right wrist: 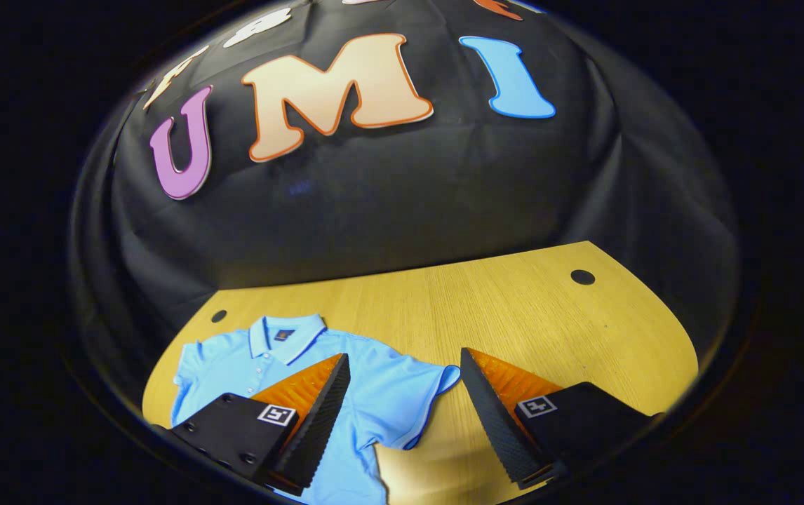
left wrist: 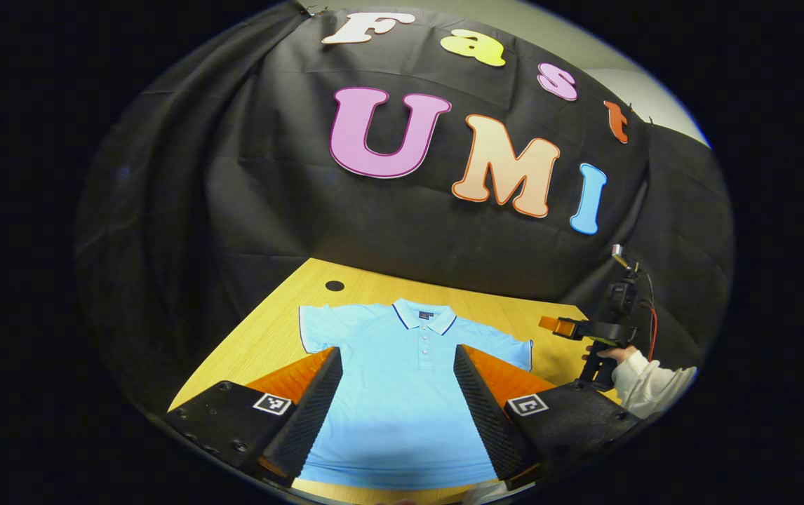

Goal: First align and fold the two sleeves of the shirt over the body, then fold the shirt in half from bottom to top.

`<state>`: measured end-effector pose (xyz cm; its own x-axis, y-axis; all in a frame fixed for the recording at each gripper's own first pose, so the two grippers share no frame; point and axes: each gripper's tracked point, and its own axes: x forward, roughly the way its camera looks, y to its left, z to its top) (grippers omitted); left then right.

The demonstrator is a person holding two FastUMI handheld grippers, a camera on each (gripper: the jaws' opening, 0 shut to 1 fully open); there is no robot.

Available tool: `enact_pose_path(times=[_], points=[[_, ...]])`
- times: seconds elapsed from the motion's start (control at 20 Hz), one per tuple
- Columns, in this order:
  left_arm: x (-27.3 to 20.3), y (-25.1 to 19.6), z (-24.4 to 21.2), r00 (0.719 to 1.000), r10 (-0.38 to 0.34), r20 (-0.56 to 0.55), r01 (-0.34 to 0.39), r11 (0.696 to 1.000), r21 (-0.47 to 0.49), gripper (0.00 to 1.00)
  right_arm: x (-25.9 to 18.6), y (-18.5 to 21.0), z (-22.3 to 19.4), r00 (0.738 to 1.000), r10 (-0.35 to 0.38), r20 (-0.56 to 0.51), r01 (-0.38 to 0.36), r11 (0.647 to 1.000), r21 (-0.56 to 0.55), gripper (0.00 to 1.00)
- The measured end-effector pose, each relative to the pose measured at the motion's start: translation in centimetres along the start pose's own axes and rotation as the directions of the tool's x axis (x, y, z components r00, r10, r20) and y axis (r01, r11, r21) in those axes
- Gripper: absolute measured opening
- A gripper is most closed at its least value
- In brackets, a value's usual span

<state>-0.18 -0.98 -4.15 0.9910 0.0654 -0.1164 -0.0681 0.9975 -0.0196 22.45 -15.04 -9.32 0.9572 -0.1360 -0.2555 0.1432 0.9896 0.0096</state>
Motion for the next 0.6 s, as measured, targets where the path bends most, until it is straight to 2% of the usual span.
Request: enact_pose_path(times=[0.1, 0.15, 0.2, 0.25, 0.3, 0.35, 0.5, 0.55, 0.6], points=[[0.3, 0.1, -0.5, 1.0, 0.02, -0.019, -0.02, 1.0, -0.005, 0.95, 2.7, -0.7, -1.6, 0.999, -0.012, -0.05, 0.011, 1.0, -0.024, 0.98], [0.5, 0.3, -0.7, 0.999, 0.033, -0.028, -0.033, 0.999, -0.011, 0.95, 3.8, -1.0, -2.1, 0.998, -0.016, -0.069, 0.014, 0.999, -0.03, 0.94], [0.6, 0.3, -0.8, 0.999, 0.042, -0.033, -0.043, 0.999, -0.02, 0.95, 4.8, -1.2, -2.4, 0.997, -0.018, -0.077, 0.016, 0.999, -0.03, 0.94], [0.8, 0.3, -1.1, 0.998, 0.049, -0.041, -0.05, 0.998, -0.033, 0.95, 5.8, -1.7, -2.9, 0.995, -0.023, -0.095, 0.02, 0.999, -0.027, 0.98], [1.0, 0.2, -1.5, 0.997, 0.053, -0.053, -0.055, 0.997, -0.046, 0.95, 6.5, -2.0, -3.4, 0.993, -0.027, -0.113, 0.025, 0.999, -0.02, 0.94], [1.2, 0.1, -2.1, 0.996, 0.055, -0.069, -0.059, 0.997, -0.057, 0.96, 7.2, -2.4, -3.9, 0.991, -0.03, -0.129, 0.029, 1.0, -0.009, 0.98], [1.4, 0.5, -3.2, 0.99, 0.087, -0.113, -0.094, 0.994, -0.059, 0.95, 8.4, -3.1, -4.8, 0.986, -0.031, -0.161, 0.035, 0.999, 0.023, 0.98], [1.4, 0.6, -3.0, 0.989, 0.096, -0.109, -0.102, 0.993, -0.058, 0.96, 8.6, -3.1, -5.0, 0.986, -0.029, -0.163, 0.033, 0.999, 0.02, 0.97], [1.4, 0.7, -3.0, 0.989, 0.102, -0.108, -0.109, 0.992, -0.058, 0.96, 8.8, -3.2, -5.1, 0.987, -0.032, -0.159, 0.033, 0.999, 0.004, 0.88]])
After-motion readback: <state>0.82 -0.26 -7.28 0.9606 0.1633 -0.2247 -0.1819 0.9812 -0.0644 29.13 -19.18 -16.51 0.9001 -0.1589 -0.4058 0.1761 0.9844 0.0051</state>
